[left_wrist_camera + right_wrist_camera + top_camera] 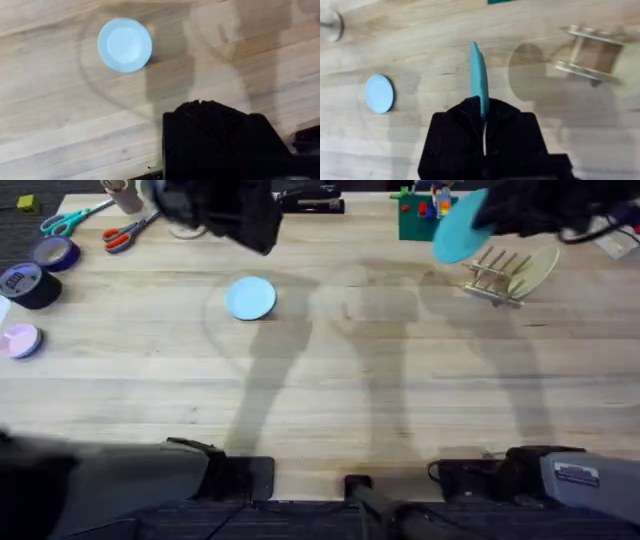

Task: Pick up the plates from the table one by one and place each into a slot on the dish rack.

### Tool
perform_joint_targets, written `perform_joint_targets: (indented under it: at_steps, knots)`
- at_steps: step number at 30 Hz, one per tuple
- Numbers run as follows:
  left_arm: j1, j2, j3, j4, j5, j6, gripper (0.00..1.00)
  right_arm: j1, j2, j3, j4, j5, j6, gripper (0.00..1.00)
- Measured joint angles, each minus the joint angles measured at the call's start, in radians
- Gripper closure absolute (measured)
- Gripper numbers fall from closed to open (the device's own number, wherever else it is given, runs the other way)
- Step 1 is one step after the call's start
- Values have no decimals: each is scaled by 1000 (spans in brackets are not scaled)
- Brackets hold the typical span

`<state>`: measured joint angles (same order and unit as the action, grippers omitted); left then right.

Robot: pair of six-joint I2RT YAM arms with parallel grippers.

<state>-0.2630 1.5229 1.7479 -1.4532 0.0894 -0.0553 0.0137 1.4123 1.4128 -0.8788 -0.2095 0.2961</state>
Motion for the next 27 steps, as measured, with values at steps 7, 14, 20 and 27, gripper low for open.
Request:
perform_joint_targets:
  at_steps: [7, 14, 20, 27]
  knots:
    - [24, -212, -156, 15, -35, -6, 957, -89, -87, 0, -83, 29, -17, 972]
    - [82, -377, -309, 67, -42, -8, 958, -100, -161, 0, -168, 126, -21, 972]
    - [88, -424, -328, 91, -43, -8, 958, -100, -175, 21, -253, 251, -4, 972]
    - [88, -430, -328, 97, -53, -9, 734, -100, -175, 48, -259, 373, 34, 972]
